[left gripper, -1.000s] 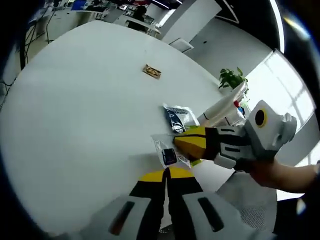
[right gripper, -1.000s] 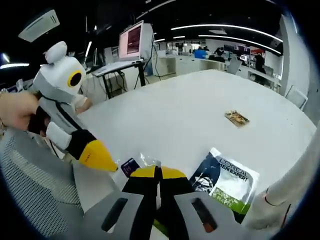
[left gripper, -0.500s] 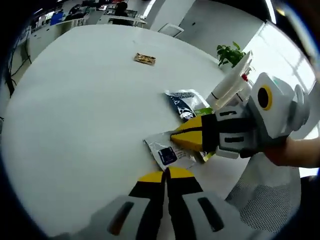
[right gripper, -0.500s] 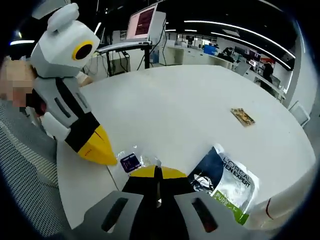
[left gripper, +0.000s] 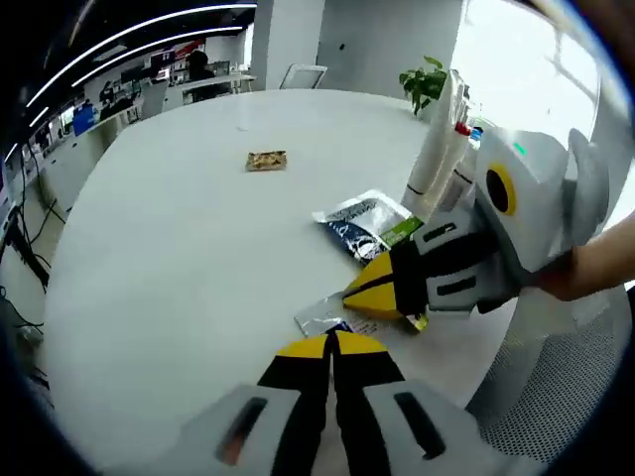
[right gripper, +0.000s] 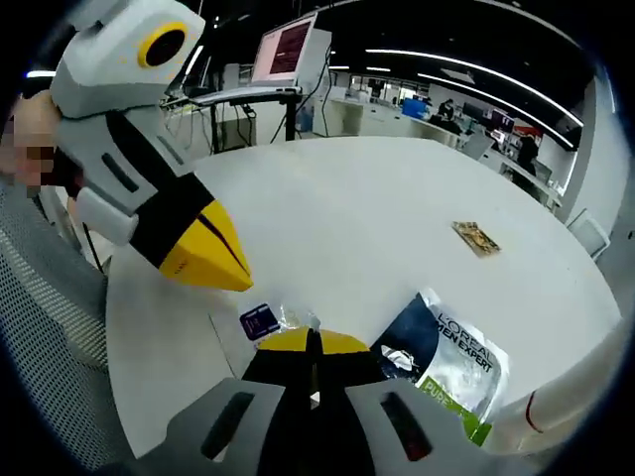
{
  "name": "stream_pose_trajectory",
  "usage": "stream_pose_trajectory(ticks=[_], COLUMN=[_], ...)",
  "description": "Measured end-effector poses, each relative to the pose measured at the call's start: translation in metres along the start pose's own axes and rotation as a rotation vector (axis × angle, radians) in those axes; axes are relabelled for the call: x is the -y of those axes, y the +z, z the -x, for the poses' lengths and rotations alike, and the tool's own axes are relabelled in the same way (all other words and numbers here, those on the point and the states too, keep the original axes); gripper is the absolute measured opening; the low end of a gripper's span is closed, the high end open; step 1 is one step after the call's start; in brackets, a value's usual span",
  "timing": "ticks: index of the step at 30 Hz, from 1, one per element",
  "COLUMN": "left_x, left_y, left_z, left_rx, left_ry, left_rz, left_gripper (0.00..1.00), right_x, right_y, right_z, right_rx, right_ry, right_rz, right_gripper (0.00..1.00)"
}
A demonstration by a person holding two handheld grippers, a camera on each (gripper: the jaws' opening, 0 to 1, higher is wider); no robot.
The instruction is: Arrange the skincare products in the storage area until every visible bottle or jar stands upright without overlapping.
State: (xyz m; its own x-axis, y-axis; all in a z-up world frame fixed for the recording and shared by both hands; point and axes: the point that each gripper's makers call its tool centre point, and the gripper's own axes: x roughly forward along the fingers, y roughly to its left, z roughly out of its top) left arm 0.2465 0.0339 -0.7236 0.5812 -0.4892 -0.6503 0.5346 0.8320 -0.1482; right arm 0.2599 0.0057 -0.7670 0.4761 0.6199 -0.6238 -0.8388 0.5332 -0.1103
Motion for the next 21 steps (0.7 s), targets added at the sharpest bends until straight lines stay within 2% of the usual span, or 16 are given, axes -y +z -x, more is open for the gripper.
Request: stream_pose_trajectory(ticks=[2,4,5,7,9,11,12,13,14,16,18,21], left_x=[0.006,0.002,0.003,0.011,0.011,0.008,0.008,0.008,0.007,0.006,0.004,0.004], left_y=[0.0,-0.012,-0.016,-0.016,-0.02,-0.035,-0.037,-0.04,-0.035,-0.034,-0.035,-0.034], left_z=[-0.008,-0.015,-0.017,-0.021,-0.025,-0.029,-0.03,-0.031,-0.026,-0.027,-0.026,-0.026], left_rx=[-0.019,-0.074,-0.081,-0.055,-0.053,-0.118,-0.124,-0.13,-0.098,-0.1,-0.099,-0.101], left_ry=[-0.032,0.012,0.015,-0.018,-0.027,-0.027,-0.027,-0.028,-0.021,-0.02,-0.017,-0.015], left_rz=[-0.058,-0.157,-0.159,-0.131,-0.159,-0.187,-0.183,-0.182,-0.191,-0.168,-0.166,-0.166], left_gripper=[0.02,0.06,0.07,0.12,0.17,0.15,0.11,0.12,0.12,0.13,0.14,0.15], right_x=[0.0,0.0,-0.001,-0.002,-0.001,-0.001,-0.001,-0.001,-0.002,-0.002,-0.004,-0.004], right_y=[0.0,0.0,0.001,0.002,0.001,0.001,0.001,0.001,0.001,0.002,0.003,0.004], right_z=[-0.001,-0.002,-0.001,-0.001,-0.003,-0.003,-0.003,-0.003,-0.002,-0.003,-0.002,0.001], right_rx=[0.002,-0.004,-0.009,-0.021,-0.026,-0.026,-0.025,-0.025,-0.026,-0.044,-0.052,-0.054], right_ry=[0.001,0.011,0.021,0.042,0.047,0.049,0.049,0.048,0.047,0.048,0.054,0.077], right_rz=[0.008,0.023,0.045,0.08,0.082,0.077,0.075,0.073,0.073,0.166,0.156,0.198], right_gripper=[0.01,0.01,0.01,0.01,0.01,0.01,0.01,0.01,0.01,0.01,0.01,0.02])
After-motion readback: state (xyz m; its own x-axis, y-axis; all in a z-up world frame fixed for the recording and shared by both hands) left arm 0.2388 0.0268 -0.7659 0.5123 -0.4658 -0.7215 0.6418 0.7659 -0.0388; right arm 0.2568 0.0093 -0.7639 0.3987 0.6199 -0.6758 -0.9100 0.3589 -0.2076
